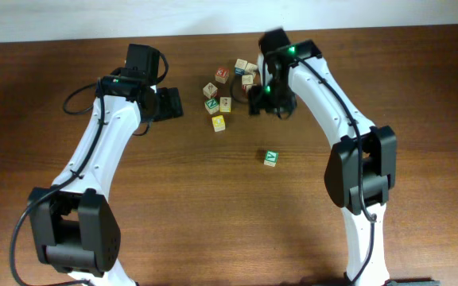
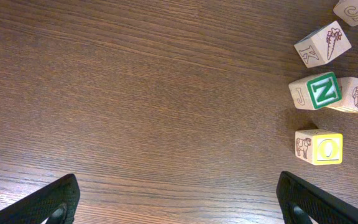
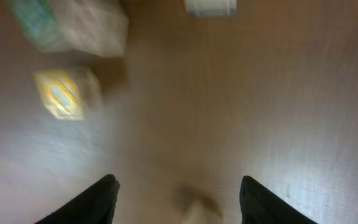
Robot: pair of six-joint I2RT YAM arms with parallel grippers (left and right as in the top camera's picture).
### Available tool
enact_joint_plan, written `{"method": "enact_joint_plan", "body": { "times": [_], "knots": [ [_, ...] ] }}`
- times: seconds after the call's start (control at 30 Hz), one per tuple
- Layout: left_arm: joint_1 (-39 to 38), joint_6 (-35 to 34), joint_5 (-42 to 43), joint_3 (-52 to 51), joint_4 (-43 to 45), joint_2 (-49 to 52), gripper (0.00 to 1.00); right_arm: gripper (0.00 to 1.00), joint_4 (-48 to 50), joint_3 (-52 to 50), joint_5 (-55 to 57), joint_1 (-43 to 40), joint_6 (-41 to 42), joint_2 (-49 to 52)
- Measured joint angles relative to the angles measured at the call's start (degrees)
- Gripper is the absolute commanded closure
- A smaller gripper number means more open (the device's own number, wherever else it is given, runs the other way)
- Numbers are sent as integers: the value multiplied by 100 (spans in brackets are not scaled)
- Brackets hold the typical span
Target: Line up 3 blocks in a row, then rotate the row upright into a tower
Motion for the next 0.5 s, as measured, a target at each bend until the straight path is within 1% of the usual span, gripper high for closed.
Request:
{"method": "enact_joint_plan", "body": {
  "times": [0.07, 0.17, 0.27, 0.37, 0.5],
  "knots": [
    [0, 0, 11, 0, 15, 0, 1, 31, 643, 66, 2, 31, -11, 0],
    [0, 0, 26, 0, 20, 0, 1, 30, 1322, 66, 20, 125, 39, 37],
    [0, 0, 26, 0, 55, 0, 0, 30, 1902, 76, 22, 293, 275, 223],
    [0, 0, 26, 0, 166, 0, 1, 30, 2155, 76, 44, 490, 452, 549],
    [42, 0, 26, 0, 234, 0, 1, 35, 2197, 76, 520, 756, 763, 890]
  ]
}}
